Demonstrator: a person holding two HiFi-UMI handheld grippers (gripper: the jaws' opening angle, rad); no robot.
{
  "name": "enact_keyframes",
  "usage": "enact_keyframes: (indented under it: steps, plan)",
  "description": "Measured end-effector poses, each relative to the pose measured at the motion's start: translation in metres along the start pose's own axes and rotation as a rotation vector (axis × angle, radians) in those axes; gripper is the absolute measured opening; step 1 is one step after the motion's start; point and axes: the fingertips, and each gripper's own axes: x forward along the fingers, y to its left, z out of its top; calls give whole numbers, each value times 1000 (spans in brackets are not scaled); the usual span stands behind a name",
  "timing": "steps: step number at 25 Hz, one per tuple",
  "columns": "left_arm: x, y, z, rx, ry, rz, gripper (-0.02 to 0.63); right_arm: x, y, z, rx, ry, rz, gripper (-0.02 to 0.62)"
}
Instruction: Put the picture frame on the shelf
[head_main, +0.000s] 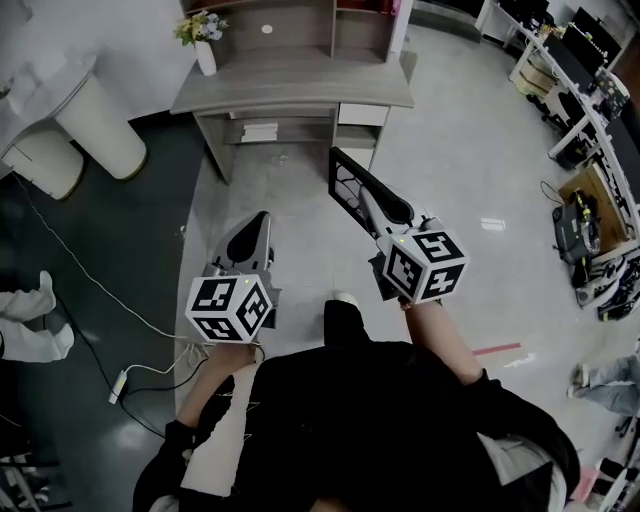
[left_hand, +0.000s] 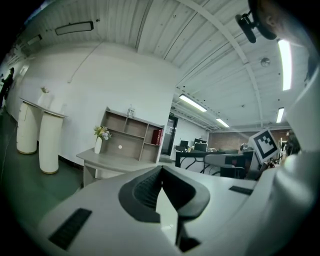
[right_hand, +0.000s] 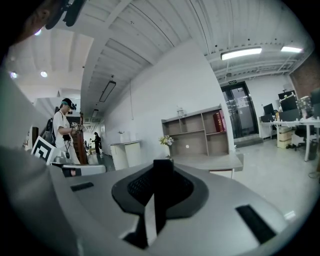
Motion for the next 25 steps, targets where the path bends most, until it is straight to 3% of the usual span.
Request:
enact_keyframes:
  steps: [4,16,25]
  plan:
    - [32,14,4,-4,-23,38,12,27,-21,3,6,0,14,41]
    - [171,9,20,-18,-18,18,12,101,-125,36,20,1,34,41]
    - [241,-4,42,-20,-75,19,12,134,-185,61,6,-19,64,41]
